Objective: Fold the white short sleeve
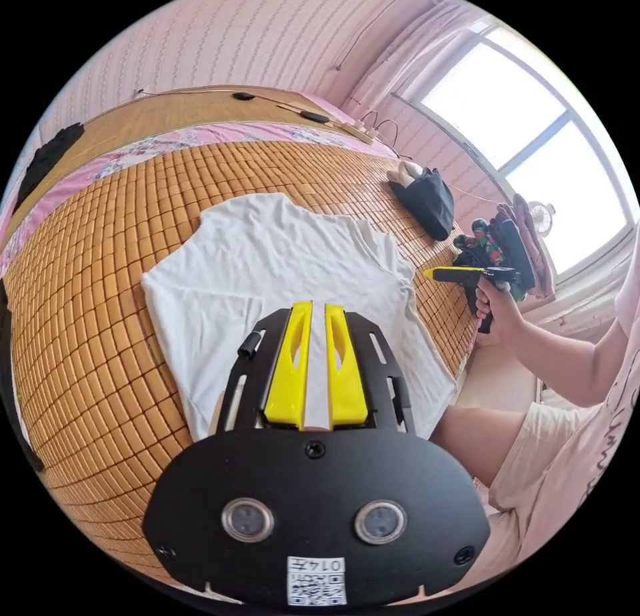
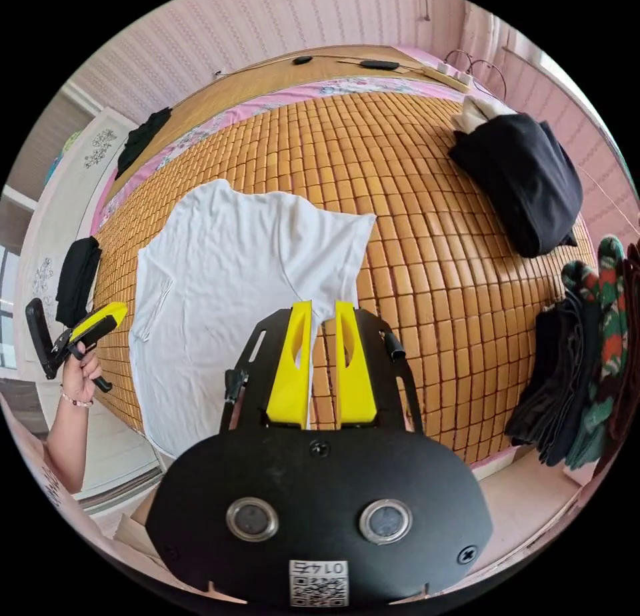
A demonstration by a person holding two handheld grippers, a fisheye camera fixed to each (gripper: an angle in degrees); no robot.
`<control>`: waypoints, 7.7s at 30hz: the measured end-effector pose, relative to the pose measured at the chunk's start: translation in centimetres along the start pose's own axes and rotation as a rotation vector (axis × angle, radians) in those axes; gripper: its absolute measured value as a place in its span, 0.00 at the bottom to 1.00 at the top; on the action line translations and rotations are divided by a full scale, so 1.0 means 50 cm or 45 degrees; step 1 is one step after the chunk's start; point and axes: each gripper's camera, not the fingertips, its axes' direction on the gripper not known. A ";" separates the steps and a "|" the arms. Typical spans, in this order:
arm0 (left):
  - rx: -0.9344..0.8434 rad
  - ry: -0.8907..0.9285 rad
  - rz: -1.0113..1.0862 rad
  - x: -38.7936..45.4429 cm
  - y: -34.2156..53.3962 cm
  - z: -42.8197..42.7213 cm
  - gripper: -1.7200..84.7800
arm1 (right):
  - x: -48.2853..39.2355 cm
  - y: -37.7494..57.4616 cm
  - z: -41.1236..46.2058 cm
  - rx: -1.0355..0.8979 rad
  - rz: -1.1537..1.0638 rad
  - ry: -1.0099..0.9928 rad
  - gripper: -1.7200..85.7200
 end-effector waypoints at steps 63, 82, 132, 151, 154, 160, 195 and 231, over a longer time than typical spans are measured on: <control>0.001 -0.124 -0.598 -0.480 -0.057 0.010 0.12 | -0.172 -0.248 0.535 0.079 -0.537 -0.195 0.03; 0.120 -0.140 -0.447 -0.555 -0.219 -0.076 0.01 | -0.135 -0.482 0.511 0.076 -0.530 -0.145 0.02; -0.140 -0.114 -0.497 -0.177 0.550 -0.236 0.06 | 0.157 0.263 0.411 -0.209 -0.233 -0.417 0.02; -0.044 -0.091 -0.173 0.054 0.448 -0.187 0.01 | -0.175 0.216 0.222 -0.028 -0.610 -0.436 0.04; 0.014 0.007 -0.127 0.112 0.555 -0.256 0.01 | -0.165 0.286 0.157 -0.026 -0.730 -0.419 0.05; 0.110 0.014 -0.204 0.158 0.770 -0.318 0.01 | -0.149 0.418 0.110 -0.120 -0.805 -0.295 0.09; 0.066 -0.410 -0.142 0.164 0.829 -0.294 0.08 | -0.790 0.189 0.039 -0.127 -1.188 -0.253 0.11; -0.023 -0.349 -0.346 0.279 0.802 -0.199 0.08 | -0.361 0.447 0.079 -0.086 -0.752 -0.081 0.10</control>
